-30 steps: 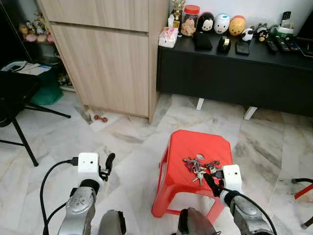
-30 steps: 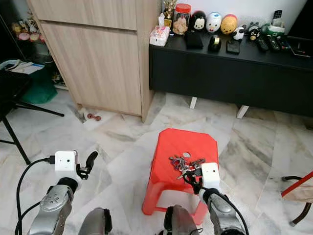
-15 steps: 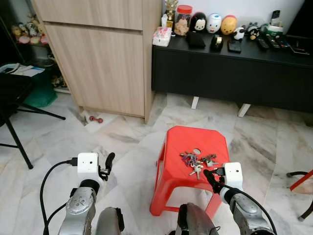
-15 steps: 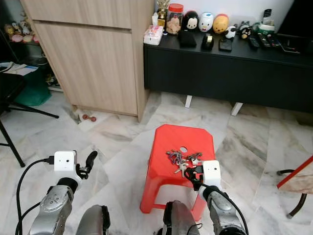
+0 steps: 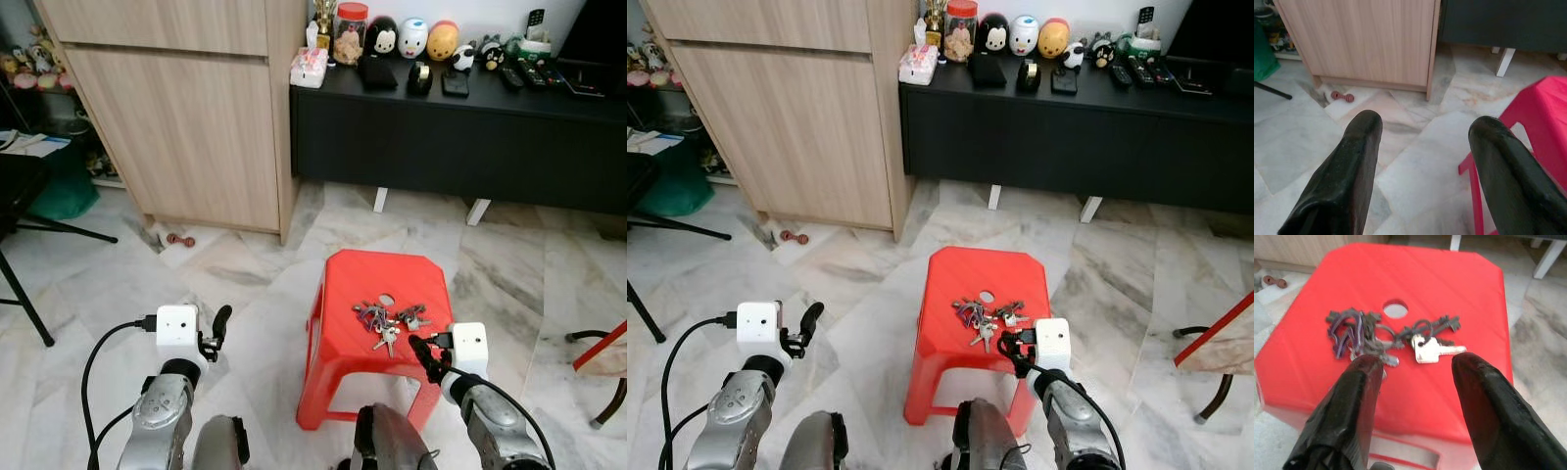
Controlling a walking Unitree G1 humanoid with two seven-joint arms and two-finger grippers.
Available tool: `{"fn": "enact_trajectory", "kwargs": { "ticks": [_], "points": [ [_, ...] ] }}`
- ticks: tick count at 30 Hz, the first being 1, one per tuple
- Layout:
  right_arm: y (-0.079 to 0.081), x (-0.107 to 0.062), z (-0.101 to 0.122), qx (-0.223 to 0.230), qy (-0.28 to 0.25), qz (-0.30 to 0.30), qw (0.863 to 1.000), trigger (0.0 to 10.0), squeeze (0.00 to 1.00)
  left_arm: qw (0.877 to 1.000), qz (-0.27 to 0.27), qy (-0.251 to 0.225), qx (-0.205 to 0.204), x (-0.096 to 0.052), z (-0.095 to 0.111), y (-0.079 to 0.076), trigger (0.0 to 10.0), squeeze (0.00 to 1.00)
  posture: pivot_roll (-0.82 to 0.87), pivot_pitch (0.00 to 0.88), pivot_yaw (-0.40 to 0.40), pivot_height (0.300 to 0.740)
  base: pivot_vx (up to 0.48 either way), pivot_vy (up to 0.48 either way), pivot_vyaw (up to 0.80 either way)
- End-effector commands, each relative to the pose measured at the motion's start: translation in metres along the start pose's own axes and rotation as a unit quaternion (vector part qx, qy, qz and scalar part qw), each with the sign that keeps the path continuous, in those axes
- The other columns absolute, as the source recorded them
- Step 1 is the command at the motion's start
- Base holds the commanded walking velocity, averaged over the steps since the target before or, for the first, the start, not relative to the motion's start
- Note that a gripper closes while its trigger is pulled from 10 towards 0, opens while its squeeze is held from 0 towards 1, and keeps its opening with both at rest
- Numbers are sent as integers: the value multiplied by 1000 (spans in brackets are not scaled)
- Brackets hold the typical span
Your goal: Hang keys on a hook
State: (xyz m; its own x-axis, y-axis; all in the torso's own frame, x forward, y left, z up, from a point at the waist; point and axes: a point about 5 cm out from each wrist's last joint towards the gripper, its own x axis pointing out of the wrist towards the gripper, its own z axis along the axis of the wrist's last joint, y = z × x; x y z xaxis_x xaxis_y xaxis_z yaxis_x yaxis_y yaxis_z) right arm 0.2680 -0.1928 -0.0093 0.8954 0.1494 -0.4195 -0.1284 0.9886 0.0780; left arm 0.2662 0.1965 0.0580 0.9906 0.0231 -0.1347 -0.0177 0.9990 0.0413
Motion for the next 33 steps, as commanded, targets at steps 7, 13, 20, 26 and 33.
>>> {"fn": "enact_trajectory", "kwargs": {
  "ticks": [7,13,20,26,33],
  "points": [
    [0,-1,3,-2,-10,0,1000,10000,0,1000,-3,8,-1,0,-2,0,10000,0,-78,88,-68,598,316,0,0],
    [0,-1,2,-1,-9,0,1000,10000,0,1000,-4,7,-1,0,-2,-1,10000,0,-78,86,-67,598,315,0,0],
    [0,-2,-1,-2,1,9,1000,10000,0,1000,-7,4,-1,1,-1,-1,10000,0,-78,90,-69,598,128,0,0],
    [1,-2,-2,-2,5,11,1000,10000,0,1000,-5,5,-2,-1,-2,0,10000,0,-79,96,-71,598,300,0,0],
    [3,-2,-7,-5,27,32,999,10000,0,1000,-5,6,-4,-1,-2,-1,10000,0,-82,100,-70,598,302,0,0]
  ]
}}
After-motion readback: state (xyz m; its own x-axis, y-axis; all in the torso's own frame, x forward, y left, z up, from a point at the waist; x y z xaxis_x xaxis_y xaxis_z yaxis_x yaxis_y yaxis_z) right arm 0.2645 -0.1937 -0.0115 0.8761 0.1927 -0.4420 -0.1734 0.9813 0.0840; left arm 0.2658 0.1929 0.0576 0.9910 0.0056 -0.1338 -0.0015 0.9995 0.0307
